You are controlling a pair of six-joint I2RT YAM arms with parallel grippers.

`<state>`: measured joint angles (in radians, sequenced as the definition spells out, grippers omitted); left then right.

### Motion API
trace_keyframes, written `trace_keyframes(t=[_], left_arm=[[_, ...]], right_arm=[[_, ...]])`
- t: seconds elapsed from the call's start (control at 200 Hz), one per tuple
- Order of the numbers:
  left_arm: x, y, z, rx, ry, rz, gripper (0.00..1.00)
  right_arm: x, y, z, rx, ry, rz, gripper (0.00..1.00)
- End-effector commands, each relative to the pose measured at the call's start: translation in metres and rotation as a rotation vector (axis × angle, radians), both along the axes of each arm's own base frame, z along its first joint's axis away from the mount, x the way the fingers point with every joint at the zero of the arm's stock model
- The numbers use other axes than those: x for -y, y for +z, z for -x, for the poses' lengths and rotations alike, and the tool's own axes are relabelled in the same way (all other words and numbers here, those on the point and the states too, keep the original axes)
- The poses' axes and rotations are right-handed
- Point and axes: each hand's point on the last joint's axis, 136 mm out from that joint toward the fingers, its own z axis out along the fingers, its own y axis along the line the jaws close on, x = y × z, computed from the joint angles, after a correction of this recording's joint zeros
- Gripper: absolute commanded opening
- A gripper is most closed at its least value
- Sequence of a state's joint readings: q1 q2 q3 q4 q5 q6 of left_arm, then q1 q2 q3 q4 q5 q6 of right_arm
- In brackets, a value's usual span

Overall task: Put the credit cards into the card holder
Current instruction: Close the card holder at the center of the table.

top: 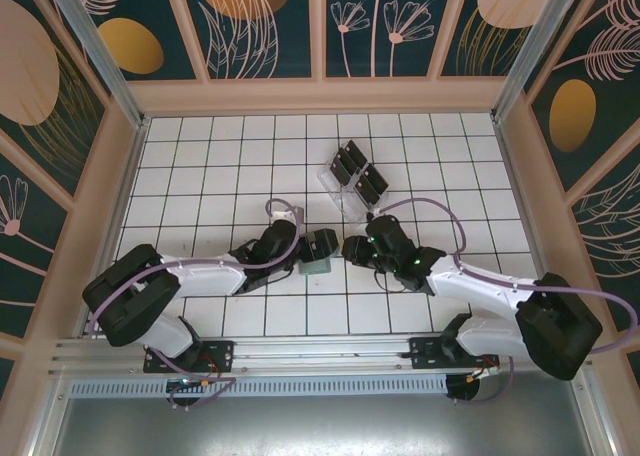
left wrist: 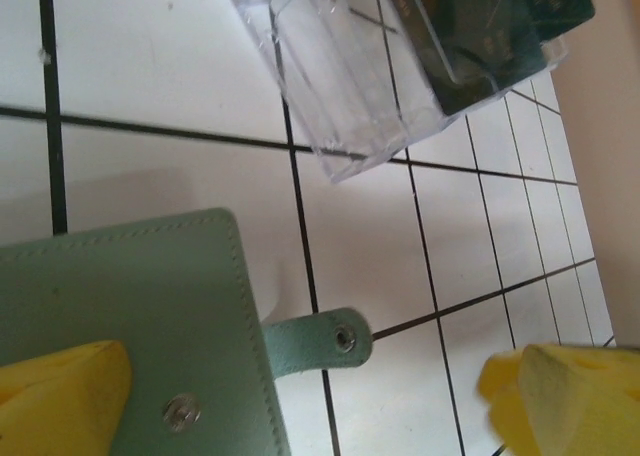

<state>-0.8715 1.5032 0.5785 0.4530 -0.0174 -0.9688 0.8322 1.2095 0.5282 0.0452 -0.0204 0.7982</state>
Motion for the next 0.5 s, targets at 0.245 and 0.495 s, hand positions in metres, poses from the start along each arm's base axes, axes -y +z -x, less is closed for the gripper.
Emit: trace_keyframes(t=[0.245, 0.495], left_arm=[[-0.023, 0.060, -0.023, 0.142, 0.116, -0.104, 0.99], [-0.066, 0.061, -0.041, 0.139, 0.197, -0.225, 0.99]], right_arm=[[-0.054, 0.033, 0.000, 0.049, 0.052, -0.062, 0.12], [-0.069, 0.024, -0.001, 0.033, 0.084, -0.035, 0.05]])
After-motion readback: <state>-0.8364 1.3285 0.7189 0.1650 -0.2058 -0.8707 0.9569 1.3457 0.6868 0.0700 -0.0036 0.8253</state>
